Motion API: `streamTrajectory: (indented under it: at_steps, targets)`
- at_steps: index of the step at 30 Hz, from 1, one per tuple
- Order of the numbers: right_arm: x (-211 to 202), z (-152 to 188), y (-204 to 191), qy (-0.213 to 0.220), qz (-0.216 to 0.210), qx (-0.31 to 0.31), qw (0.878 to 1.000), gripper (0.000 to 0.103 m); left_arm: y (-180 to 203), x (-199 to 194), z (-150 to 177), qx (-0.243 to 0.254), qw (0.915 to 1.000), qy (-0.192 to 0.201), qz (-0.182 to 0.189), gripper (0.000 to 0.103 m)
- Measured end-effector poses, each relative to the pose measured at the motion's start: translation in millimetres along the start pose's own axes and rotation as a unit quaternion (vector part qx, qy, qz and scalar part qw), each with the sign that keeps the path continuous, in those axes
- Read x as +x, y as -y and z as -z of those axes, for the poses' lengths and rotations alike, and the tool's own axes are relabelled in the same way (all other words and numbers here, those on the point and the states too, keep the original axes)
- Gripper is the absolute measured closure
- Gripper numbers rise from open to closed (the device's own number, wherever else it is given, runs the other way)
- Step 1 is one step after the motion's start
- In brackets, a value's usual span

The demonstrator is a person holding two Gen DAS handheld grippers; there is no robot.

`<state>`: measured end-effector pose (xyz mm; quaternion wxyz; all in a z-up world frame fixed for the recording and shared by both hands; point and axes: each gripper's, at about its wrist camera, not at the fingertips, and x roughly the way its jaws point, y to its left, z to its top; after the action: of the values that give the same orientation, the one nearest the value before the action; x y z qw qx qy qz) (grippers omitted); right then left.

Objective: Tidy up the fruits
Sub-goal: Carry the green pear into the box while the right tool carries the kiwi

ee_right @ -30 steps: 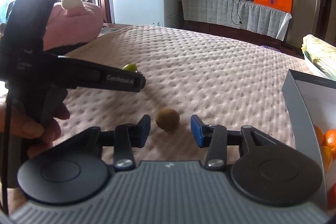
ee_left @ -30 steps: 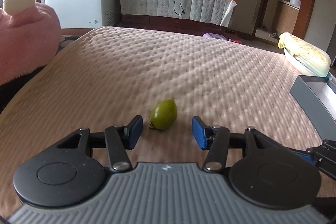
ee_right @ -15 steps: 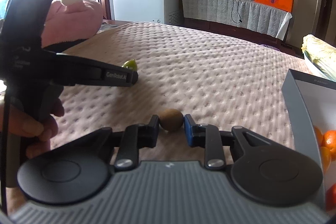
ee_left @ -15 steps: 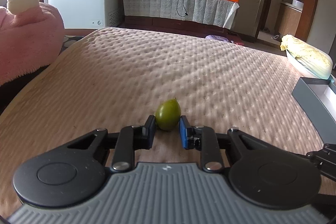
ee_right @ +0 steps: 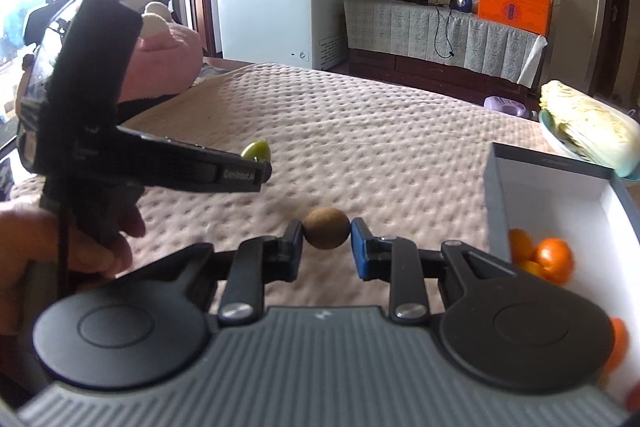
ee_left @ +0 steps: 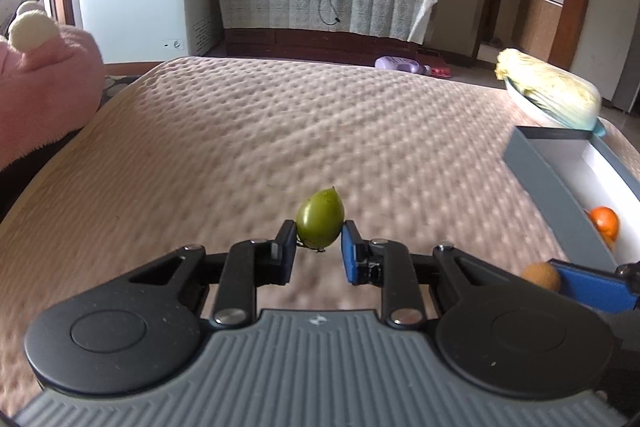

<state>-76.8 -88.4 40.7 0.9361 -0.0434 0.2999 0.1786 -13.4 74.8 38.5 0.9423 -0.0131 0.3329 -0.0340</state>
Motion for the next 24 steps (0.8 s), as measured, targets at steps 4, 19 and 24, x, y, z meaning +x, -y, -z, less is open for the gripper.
streamTrajectory:
  at_steps: [4, 19, 24]
  targets:
    - [-29, 3, 15, 0.01, 0.008, 0.005, 1.0, 0.074, 27, -17, 2, 0.013, 0.9998, 0.005, 0.011, 0.075]
    - [-120, 27, 71, 0.033, 0.055, 0.035, 0.997, 0.074, 131, -64, 9, 0.052, 0.9968, 0.017, 0.058, 0.075]
    - [-135, 34, 87, 0.036, 0.072, 0.049, 0.996, 0.074, 156, -67, 9, 0.058, 0.9956, 0.018, 0.071, 0.075]
